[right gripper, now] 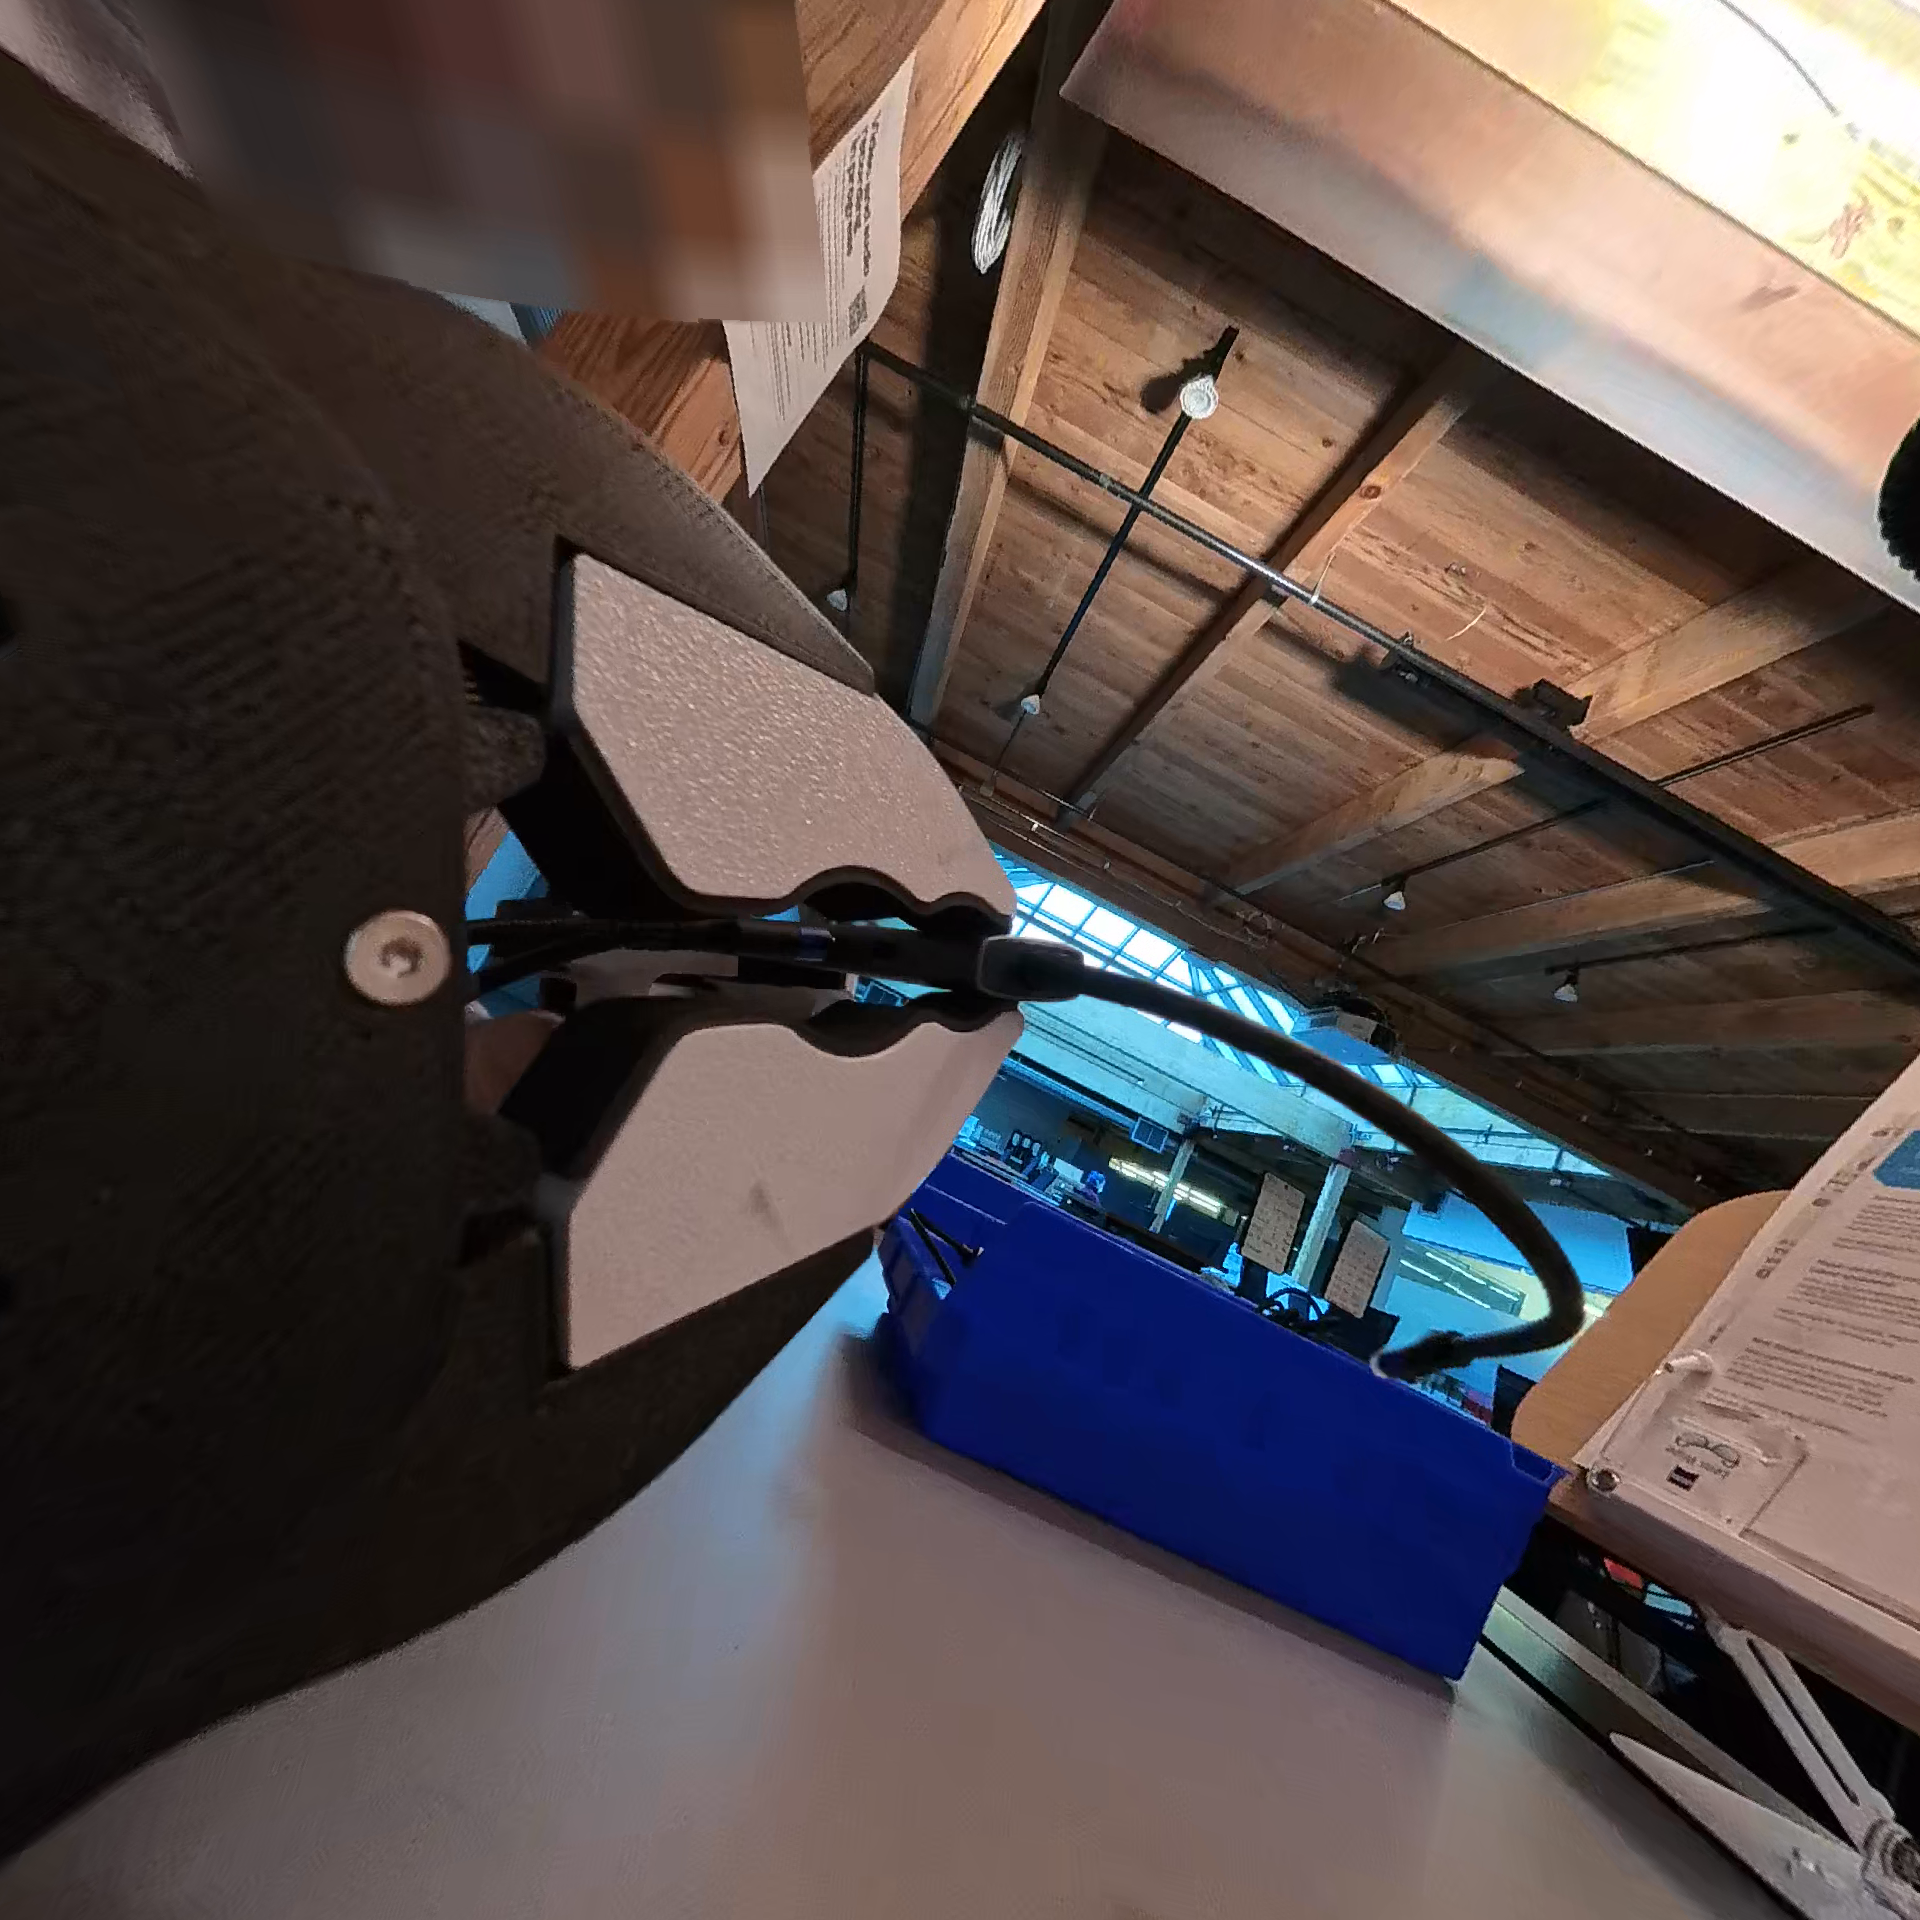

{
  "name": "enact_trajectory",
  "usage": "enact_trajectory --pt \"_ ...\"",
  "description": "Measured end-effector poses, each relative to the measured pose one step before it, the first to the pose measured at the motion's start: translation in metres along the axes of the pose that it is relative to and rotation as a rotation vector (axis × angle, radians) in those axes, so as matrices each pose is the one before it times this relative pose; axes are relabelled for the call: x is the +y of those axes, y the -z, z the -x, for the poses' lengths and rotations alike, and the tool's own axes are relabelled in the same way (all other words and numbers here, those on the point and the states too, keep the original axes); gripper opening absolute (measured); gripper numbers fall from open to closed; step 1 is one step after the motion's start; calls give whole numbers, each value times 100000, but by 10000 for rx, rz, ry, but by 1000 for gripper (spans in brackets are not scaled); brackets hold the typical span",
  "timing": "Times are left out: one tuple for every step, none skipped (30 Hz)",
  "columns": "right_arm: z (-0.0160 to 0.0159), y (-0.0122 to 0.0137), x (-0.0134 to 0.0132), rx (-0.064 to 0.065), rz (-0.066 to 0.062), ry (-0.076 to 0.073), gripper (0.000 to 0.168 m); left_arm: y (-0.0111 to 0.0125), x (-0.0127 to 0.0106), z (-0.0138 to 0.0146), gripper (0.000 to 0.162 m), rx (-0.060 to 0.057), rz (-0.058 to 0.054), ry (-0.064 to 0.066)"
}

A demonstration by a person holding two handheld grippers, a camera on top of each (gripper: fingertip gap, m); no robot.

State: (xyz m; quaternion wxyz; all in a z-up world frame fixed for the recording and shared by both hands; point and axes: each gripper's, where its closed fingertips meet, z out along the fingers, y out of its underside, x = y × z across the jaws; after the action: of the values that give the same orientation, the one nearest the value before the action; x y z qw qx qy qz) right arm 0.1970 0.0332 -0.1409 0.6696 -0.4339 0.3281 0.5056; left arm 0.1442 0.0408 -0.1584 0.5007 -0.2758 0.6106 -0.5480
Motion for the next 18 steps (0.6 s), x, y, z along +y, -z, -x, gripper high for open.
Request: enact_trajectory --pt "20 44 -111 29 -38 164 11 -97 -37 -6 23 30 50 233" --pt "-65 49 -69 110 27 299 11 -86 12 -5 24 71 45 311" --pt "-204 61 -9 232 68 322 12 -45 88 39 23 79 76 256" --pt "-226 14 31 260 104 283 13 -23 125 80 23 49 83 172" --pt "-2 -20 89 110 144 306 17 5 76 181 24 -22 48 189" --pt "213 5 -23 4 123 265 26 46 76 380 23 -146 23 279" --pt "172 102 -121 102 130 255 34 97 34 526 23 -201 -13 340" --pt "92 198 -150 245 194 413 40 152 -39 571 23 -179 -55 312" --pt "65 254 -118 390 234 662 45 197 -41 696 23 -258 -45 215" --pt "111 250 -78 522 230 971 48 210 -7 749 23 -306 -11 102" --pt "246 159 115 554 296 1305 45 173 14 641 23 -226 -4 38" --pt "475 26 188 529 259 1551 39 143 43 545 23 -183 -3 35" --pt "803 -115 -14 483 -6 1554 36 98 79 501 23 -196 15 56" --pt "1170 -253 30 299 -54 1414 35 66 66 390 23 -177 8 69" --pt "1417 -459 165 40 68 1196 34 21 37 217 23 -94 -12 72" --pt "1117 -637 395 39 277 845 34 19 28 91 23 -45 -2 63" --pt "567 -695 562 168 415 575 34 10 -11 69 23 -83 -7 21" --pt "7 -617 515 345 356 424 35 18 -40 35 23 -93 -19 -4"
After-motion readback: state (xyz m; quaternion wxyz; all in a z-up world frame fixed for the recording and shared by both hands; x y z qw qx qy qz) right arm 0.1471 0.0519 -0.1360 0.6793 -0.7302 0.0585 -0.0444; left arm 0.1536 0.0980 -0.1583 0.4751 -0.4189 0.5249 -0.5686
